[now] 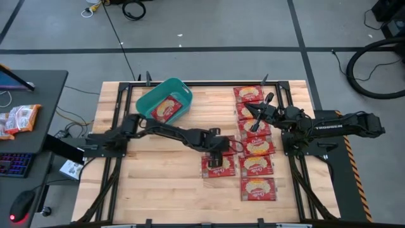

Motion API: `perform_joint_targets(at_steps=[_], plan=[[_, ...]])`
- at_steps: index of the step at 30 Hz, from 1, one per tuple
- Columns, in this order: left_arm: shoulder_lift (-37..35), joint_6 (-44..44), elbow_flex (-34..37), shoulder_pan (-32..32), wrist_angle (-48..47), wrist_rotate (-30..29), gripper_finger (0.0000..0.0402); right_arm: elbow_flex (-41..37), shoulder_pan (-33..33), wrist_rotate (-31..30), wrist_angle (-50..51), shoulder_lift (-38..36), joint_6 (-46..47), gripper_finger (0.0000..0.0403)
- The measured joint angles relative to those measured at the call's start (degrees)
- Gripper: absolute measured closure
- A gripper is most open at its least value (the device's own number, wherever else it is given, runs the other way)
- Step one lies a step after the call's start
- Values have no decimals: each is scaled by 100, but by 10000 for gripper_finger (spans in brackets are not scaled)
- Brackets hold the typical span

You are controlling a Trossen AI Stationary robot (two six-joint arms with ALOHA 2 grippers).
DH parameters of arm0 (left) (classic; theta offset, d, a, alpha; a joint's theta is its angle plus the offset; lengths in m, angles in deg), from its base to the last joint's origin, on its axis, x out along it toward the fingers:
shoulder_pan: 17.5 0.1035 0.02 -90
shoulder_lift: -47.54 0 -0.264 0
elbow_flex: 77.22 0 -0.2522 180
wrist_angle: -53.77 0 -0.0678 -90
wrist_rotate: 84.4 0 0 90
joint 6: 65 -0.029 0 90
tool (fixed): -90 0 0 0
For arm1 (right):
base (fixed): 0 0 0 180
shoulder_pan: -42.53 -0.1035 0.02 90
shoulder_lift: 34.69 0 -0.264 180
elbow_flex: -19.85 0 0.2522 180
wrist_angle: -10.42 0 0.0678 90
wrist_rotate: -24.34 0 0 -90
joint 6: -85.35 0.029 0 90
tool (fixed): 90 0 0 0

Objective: Sort popcorn bags into baskets
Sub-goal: Put the popcorn bag into the bin

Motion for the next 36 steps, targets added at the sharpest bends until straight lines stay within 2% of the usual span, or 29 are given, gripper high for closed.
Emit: perform_joint_targets(at_steps=[3,15,31,36], plan=[[146,-88,-188,-53,-79,3,242,0,0,1,-1,0,0,383],[269,-92,-197,-45,-91,179,242,-2,0,2,1,0,0,383],[482,-415,-203,-109,-124,-730,242,-4,2,-109,5,0,-9,383],[531,-533,-205,-108,-169,-890,265,-4,2,-107,5,0,-6,383]])
